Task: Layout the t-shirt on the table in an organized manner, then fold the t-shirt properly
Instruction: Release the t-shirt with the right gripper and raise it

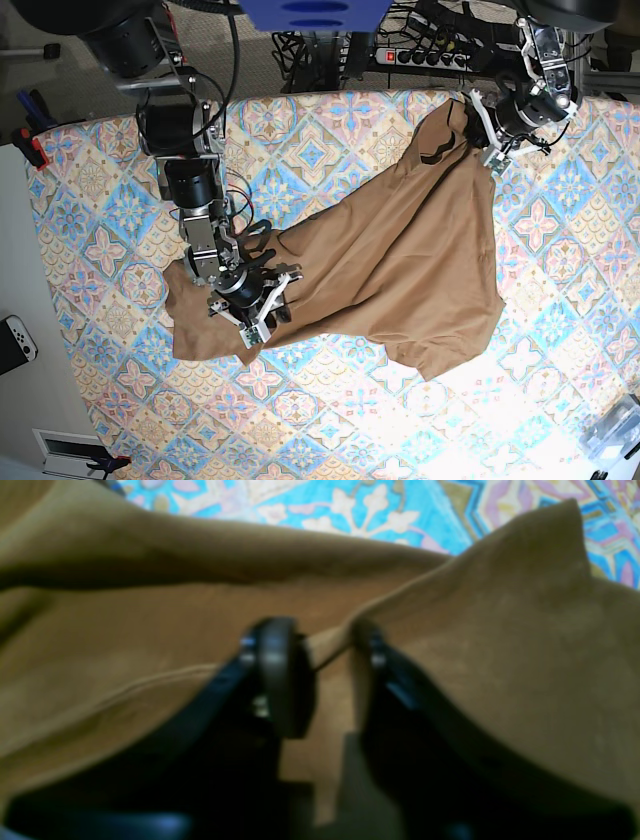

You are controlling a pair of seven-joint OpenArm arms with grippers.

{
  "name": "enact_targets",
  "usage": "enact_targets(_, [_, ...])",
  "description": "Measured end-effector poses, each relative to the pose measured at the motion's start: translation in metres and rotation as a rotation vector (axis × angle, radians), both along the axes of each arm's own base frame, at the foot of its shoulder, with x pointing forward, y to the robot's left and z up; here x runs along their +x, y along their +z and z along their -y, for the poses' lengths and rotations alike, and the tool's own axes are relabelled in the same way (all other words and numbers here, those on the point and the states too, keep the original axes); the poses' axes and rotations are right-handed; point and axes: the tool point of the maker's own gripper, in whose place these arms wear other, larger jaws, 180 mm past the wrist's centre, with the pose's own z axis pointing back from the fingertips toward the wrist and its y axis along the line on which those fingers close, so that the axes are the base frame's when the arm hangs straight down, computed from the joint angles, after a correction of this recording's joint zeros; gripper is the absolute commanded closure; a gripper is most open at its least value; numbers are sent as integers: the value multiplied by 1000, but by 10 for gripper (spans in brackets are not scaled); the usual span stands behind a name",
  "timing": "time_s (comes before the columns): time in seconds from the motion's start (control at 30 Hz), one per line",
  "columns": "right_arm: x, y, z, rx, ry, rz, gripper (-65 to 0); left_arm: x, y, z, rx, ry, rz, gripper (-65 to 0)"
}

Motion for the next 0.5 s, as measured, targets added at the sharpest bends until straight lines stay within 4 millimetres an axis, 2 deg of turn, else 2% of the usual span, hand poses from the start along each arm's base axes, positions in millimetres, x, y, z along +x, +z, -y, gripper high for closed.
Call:
enact_targets(0.03, [0,0,0,-13,9,4,0,0,0,-1,8,2,-1,0])
enact_targets(0.37, [0,-1,0,-90,55,25,0,3,1,-1,14,-1,-8,0])
enact_targets(0.47, [4,9,10,-117,37,29,0,5,1,-2,23,-6,-17,0])
enact_targets(0.5, [10,20,17,-128,10,51,0,6,1,-2,24,-6,-16,0])
